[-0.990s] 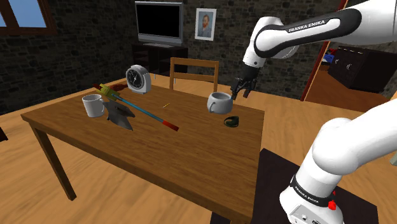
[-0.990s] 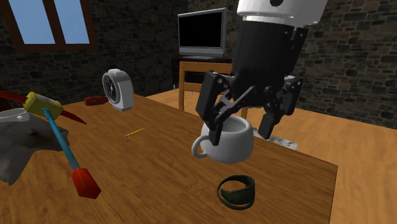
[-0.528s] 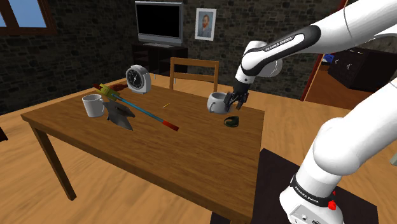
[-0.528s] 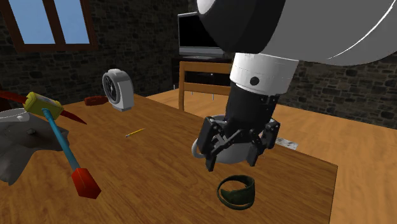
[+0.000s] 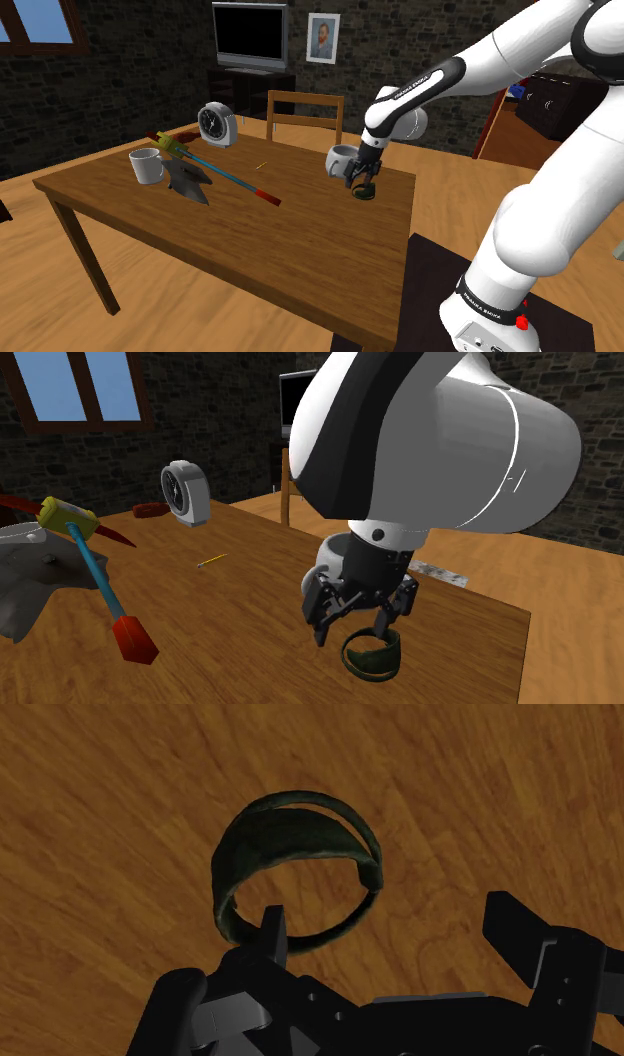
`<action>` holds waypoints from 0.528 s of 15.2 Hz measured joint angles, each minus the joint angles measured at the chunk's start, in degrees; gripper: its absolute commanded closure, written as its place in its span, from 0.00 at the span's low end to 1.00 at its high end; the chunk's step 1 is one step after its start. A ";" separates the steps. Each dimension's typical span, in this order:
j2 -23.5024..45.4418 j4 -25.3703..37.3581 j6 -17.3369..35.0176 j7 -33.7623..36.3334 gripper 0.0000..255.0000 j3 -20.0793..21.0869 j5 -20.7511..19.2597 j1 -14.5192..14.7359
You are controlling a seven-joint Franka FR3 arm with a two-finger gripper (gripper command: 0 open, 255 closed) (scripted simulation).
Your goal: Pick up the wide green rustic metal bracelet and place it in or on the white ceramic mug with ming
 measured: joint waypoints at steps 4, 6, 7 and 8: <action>2.48 -0.70 3.01 -1.24 0.00 -0.16 1.76 0.74; 2.66 -0.77 3.26 -1.40 0.00 -0.20 1.90 0.77; 2.68 -0.78 3.30 -1.41 0.00 -0.20 1.92 0.78; 2.71 -0.78 3.33 -1.43 0.00 -0.21 1.94 0.78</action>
